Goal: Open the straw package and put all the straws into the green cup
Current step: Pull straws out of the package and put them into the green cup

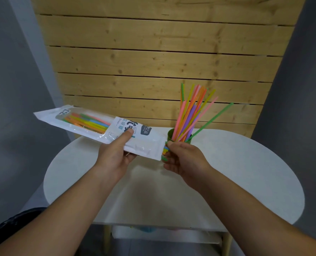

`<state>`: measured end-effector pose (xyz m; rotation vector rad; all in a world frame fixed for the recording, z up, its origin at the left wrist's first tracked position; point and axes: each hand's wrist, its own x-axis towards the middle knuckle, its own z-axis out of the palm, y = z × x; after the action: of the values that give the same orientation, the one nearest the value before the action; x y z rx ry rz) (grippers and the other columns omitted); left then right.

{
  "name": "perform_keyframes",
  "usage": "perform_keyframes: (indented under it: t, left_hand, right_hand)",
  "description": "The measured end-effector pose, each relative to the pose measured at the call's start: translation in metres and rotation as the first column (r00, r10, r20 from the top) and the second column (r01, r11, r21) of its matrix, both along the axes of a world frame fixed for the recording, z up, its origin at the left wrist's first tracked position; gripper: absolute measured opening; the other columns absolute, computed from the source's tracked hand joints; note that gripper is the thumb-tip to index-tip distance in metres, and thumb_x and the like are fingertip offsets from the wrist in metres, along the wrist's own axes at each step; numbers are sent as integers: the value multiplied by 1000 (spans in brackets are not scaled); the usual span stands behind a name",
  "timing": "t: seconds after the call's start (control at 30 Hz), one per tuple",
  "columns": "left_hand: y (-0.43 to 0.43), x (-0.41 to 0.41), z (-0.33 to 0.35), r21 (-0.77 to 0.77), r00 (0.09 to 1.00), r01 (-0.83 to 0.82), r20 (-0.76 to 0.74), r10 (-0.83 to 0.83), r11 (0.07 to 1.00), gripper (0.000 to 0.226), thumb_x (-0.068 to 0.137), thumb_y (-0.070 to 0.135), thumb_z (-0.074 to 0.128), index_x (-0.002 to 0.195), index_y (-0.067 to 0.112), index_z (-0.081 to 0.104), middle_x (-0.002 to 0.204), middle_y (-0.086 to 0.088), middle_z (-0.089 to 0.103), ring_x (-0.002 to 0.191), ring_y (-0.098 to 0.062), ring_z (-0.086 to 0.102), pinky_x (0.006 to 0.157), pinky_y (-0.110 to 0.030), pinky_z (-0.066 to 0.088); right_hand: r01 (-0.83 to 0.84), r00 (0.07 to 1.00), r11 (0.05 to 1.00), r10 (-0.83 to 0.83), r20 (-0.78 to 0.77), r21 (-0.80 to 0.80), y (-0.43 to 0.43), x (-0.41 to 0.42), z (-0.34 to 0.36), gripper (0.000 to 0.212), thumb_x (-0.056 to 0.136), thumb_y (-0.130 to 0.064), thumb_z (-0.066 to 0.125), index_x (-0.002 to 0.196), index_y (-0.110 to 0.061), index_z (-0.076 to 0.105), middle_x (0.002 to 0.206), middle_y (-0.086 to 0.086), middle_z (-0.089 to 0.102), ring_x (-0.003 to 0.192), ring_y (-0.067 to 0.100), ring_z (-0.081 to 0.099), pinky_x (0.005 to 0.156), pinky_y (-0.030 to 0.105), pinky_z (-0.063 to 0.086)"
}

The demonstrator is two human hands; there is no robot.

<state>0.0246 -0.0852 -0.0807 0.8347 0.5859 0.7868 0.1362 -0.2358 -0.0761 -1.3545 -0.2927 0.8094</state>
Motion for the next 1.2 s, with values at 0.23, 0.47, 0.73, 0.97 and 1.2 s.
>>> perform_keyframes:
  t: [0.23, 0.47, 0.73, 0.97, 1.2]
  left_hand:
    - [-1, 1, -2, -46, 1000, 16, 17, -15, 999, 24, 88, 7, 76, 110, 17, 71, 107, -7, 82, 98, -24, 79, 75, -45, 66]
    - [-3, 1, -1, -75, 998, 59, 34, -56, 995, 29, 89, 9, 76, 115, 17, 70, 107, -7, 82, 96, -22, 79, 68, -39, 66]
    - [-5, 0, 0, -126, 996, 84, 47, -78, 989, 27, 91, 8, 73, 117, 15, 68, 106, -8, 82, 92, -22, 80, 66, -37, 66]
    - [-7, 0, 1, -161, 994, 103, 37, -99, 982, 25, 91, 7, 73, 115, 14, 68, 100, -8, 83, 86, -21, 80, 63, -35, 66]
    - [0, -5, 6, -237, 997, 51, 73, -35, 970, 20, 91, 7, 74, 109, 12, 69, 91, -7, 83, 79, -20, 81, 59, -33, 65]
  right_hand:
    - [35, 999, 999, -36, 28, 30, -4, 3, 6, 9, 92, -8, 67, 86, -2, 71, 64, 8, 65, 51, 9, 63, 52, 22, 55]
    - [47, 998, 998, -49, 45, 48, -4, 5, 8, 15, 93, -18, 68, 99, -6, 71, 68, 6, 69, 54, 10, 64, 53, 23, 54]
    - [96, 960, 995, -98, 261, 21, -6, 10, 11, 17, 90, -23, 72, 101, -10, 73, 82, 13, 71, 57, 11, 63, 55, 25, 55]
    - [95, 952, 995, -89, 293, -7, -6, 14, 12, 9, 91, -11, 70, 93, -4, 74, 78, 13, 72, 55, 9, 62, 55, 20, 54]
    - [111, 955, 993, -114, 275, 27, -20, 32, 17, 7, 90, -10, 70, 85, -7, 75, 63, 4, 68, 57, 10, 62, 56, 22, 53]
